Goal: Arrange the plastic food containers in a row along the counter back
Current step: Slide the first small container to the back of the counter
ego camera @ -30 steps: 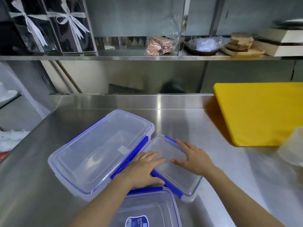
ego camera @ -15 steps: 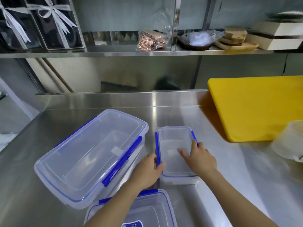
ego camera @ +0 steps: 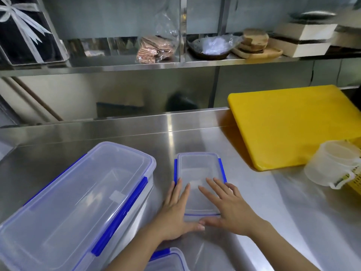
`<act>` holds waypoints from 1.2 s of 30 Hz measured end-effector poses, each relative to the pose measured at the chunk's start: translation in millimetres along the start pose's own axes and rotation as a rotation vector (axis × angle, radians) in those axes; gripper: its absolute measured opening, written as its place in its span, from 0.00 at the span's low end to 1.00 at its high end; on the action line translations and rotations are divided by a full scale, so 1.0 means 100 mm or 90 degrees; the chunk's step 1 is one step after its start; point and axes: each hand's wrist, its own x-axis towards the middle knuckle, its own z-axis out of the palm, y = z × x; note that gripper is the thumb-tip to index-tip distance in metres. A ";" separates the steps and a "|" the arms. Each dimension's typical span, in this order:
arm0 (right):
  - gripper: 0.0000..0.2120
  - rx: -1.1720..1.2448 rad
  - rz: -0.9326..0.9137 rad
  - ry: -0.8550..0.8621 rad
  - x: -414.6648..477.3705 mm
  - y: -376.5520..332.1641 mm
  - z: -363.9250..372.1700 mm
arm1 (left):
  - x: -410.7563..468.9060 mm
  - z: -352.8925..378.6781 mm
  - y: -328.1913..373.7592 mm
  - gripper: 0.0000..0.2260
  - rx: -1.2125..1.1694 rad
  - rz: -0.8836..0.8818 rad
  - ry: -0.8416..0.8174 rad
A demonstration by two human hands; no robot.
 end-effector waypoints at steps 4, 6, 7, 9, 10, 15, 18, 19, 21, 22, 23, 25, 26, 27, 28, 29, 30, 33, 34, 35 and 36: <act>0.47 -0.002 0.028 0.001 0.21 0.30 -0.08 | 0.44 -0.11 0.09 0.50 0.050 -0.001 -0.008; 0.46 -0.002 0.046 -0.016 0.37 0.52 -0.15 | 0.72 -0.16 0.15 0.50 0.068 0.002 -0.006; 0.47 0.000 0.050 -0.016 0.46 0.62 -0.20 | 0.86 -0.20 0.18 0.49 0.077 0.004 -0.003; 0.49 0.007 0.049 -0.022 0.62 0.85 -0.26 | 1.14 -0.28 0.25 0.48 0.093 0.004 0.005; 0.49 0.012 0.046 -0.024 0.69 0.94 -0.30 | 1.26 -0.31 0.28 0.47 0.096 0.003 0.007; 0.45 0.026 0.032 -0.021 1.06 1.38 -0.42 | 1.85 -0.43 0.37 0.43 0.100 0.003 0.011; 0.45 0.000 0.033 -0.007 1.24 1.56 -0.46 | 2.11 -0.49 0.42 0.42 0.108 -0.001 0.023; 0.46 -0.011 0.032 0.000 1.29 1.61 -0.45 | 2.18 -0.50 0.43 0.41 0.116 -0.003 0.030; 0.49 -0.043 0.032 0.012 1.36 1.68 -0.43 | 2.26 -0.52 0.44 0.41 0.151 -0.008 0.040; 0.51 -0.061 0.034 0.019 1.37 1.69 -0.41 | 2.27 -0.51 0.45 0.40 0.178 -0.010 0.046; 0.51 -0.075 0.036 0.027 1.37 1.70 -0.39 | 2.27 -0.49 0.46 0.39 0.207 -0.009 0.058; 0.53 -0.085 0.046 0.041 1.34 1.68 -0.36 | 2.23 -0.44 0.49 0.36 0.233 -0.002 0.092; 0.54 -0.084 0.057 0.049 1.31 1.67 -0.35 | 2.19 -0.42 0.50 0.34 0.222 -0.001 0.106; 0.55 -0.083 0.069 0.056 1.29 1.65 -0.35 | 2.15 -0.41 0.50 0.33 0.203 -0.002 0.113; 0.56 -0.083 0.082 0.061 1.27 1.61 -0.36 | 2.11 -0.42 0.50 0.33 0.184 -0.001 0.115; 0.57 -0.083 0.094 0.061 1.26 1.58 -0.36 | 2.04 -0.44 0.51 0.32 0.171 0.002 0.120; 0.58 -0.081 0.103 0.061 1.24 1.53 -0.38 | 1.95 -0.46 0.50 0.32 0.160 0.007 0.132; 0.47 -0.046 0.117 0.070 1.13 1.29 -0.45 | 1.59 -0.57 0.47 0.31 0.114 0.004 0.177; 0.39 -0.031 0.115 0.074 1.07 1.19 -0.46 | 1.44 -0.60 0.45 0.31 0.101 -0.005 0.180; 0.34 -0.014 0.113 0.078 1.00 1.08 -0.46 | 1.28 -0.62 0.41 0.31 0.095 -0.016 0.173; 0.32 0.003 0.109 0.085 0.92 0.97 -0.46 | 1.12 -0.64 0.37 0.31 0.091 -0.029 0.163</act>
